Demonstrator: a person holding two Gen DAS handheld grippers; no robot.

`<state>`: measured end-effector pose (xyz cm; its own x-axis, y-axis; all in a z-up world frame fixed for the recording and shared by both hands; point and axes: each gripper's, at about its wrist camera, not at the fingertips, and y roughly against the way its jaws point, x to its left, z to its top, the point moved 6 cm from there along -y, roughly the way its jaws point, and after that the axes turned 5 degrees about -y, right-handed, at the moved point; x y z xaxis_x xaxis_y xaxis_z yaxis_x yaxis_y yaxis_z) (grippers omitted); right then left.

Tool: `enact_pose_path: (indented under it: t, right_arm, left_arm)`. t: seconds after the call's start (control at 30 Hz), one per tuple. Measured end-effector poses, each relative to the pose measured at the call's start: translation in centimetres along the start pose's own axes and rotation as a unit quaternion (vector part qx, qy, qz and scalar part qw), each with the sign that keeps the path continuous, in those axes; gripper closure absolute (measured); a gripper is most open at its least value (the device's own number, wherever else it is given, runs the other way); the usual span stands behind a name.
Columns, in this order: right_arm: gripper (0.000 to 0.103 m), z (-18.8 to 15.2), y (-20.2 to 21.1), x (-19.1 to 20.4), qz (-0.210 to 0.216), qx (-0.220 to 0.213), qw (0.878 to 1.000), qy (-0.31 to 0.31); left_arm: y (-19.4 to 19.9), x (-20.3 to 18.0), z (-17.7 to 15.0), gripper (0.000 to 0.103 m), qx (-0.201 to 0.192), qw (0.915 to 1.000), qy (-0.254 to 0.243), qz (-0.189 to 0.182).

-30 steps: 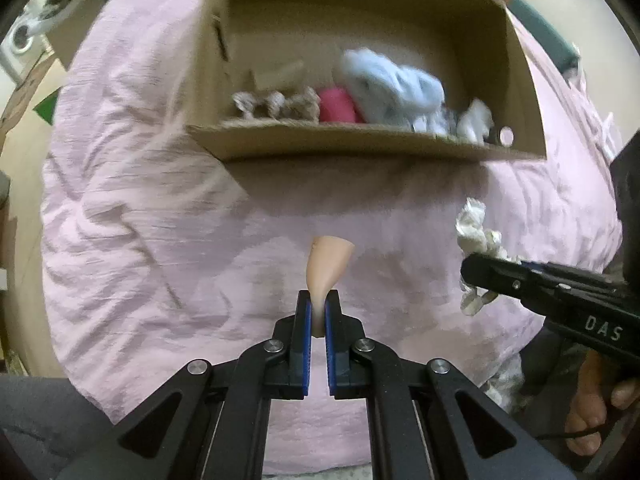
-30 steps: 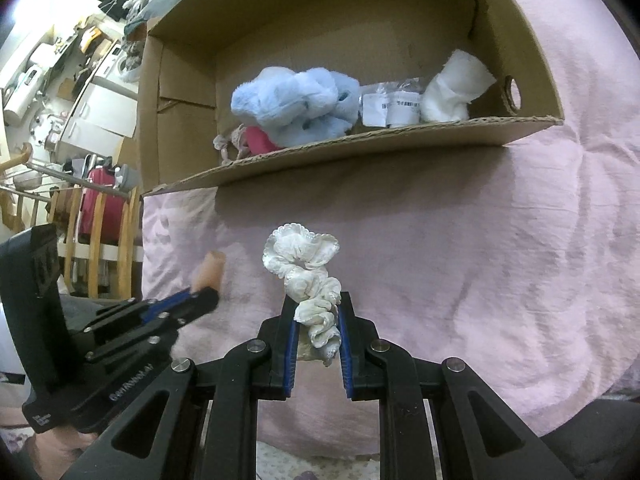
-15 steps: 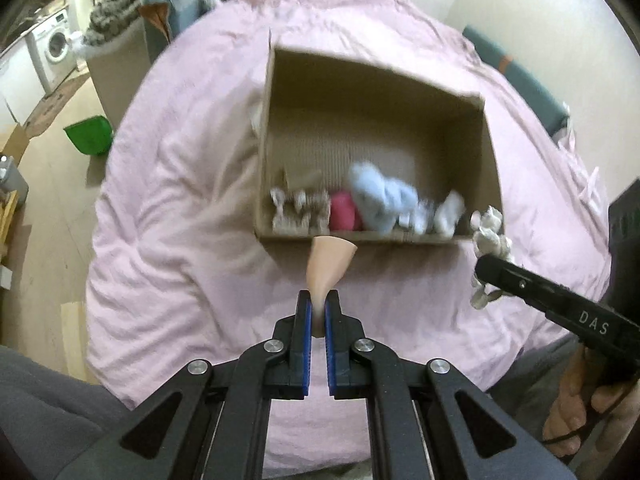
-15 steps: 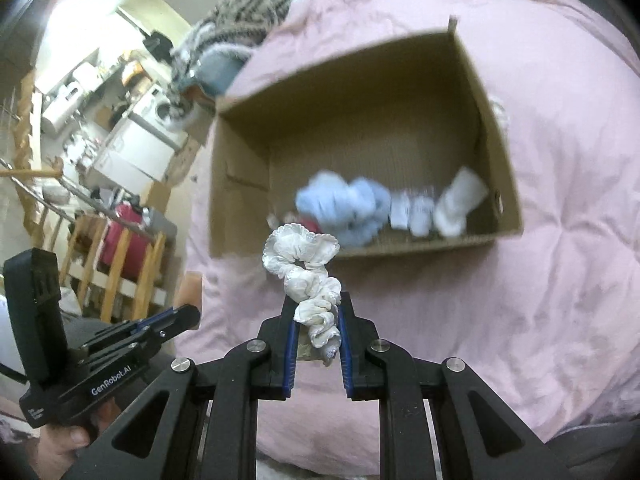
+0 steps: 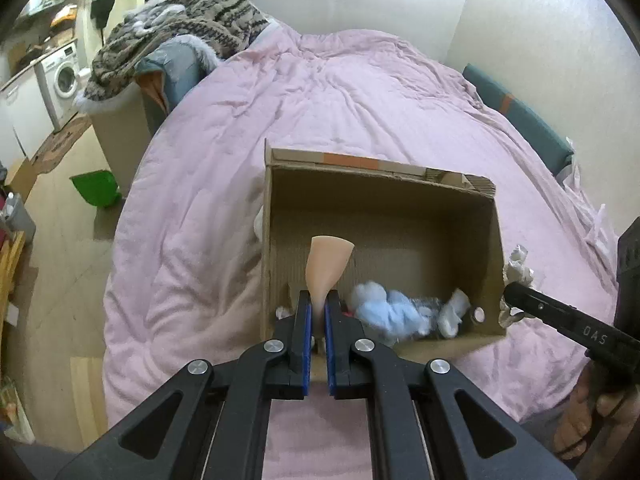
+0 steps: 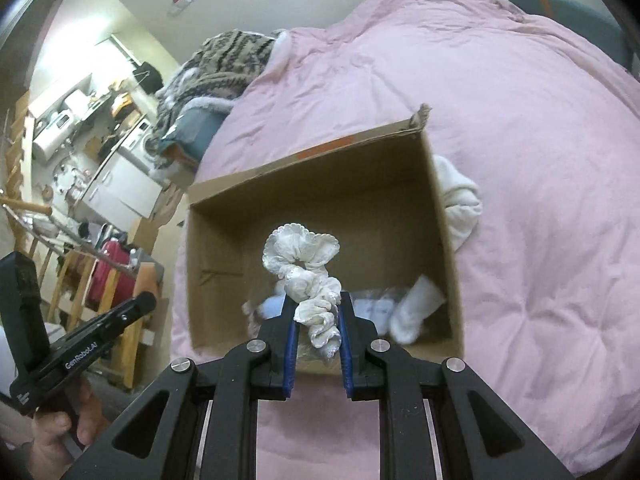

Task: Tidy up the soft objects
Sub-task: 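Carry the scrunchie and cone into the box and open both tools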

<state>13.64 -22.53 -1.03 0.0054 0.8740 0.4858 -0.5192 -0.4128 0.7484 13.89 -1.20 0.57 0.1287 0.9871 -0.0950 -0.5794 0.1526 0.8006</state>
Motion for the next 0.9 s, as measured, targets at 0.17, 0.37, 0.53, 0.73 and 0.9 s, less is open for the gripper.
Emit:
enact_pose_path:
  t: [0.17, 0.37, 0.53, 0.73, 0.9]
  right_arm:
    - [0.084, -0.2, -2.0, -1.8, -0.008, 0.012, 1.000, -0.024]
    - [0.084, -1.5, -4.0, -2.6, -0.027, 0.040, 0.998, -0.029]
    - [0.083, -2.7, -5.6, -2.5, -0.043, 0.063, 0.997, -0.022]
    - [0.083, -3.0, -7.0, -1.8, -0.050, 0.079, 0.996, -0.005]
    - [0.083, -3.2, -7.3, -1.7, -0.059, 0.082, 0.995, 0.005]
  left_arm:
    - [-3.2, -0.4, -0.3, 0.097, 0.006, 0.9999, -0.003, -0.010]
    - [-6.0, 0.0, -1.7, 0.097, 0.022, 0.9997, 0.011, -0.003]
    - [-6.6, 0.1, -2.1, 0.097, 0.024, 0.9997, 0.005, 0.008]
    - [-6.8, 0.1, -2.3, 0.097, 0.022, 0.9997, 0.000, 0.012]
    - [-7.1, -0.4, -2.5, 0.097, 0.026, 0.9996, -0.008, 0.011]
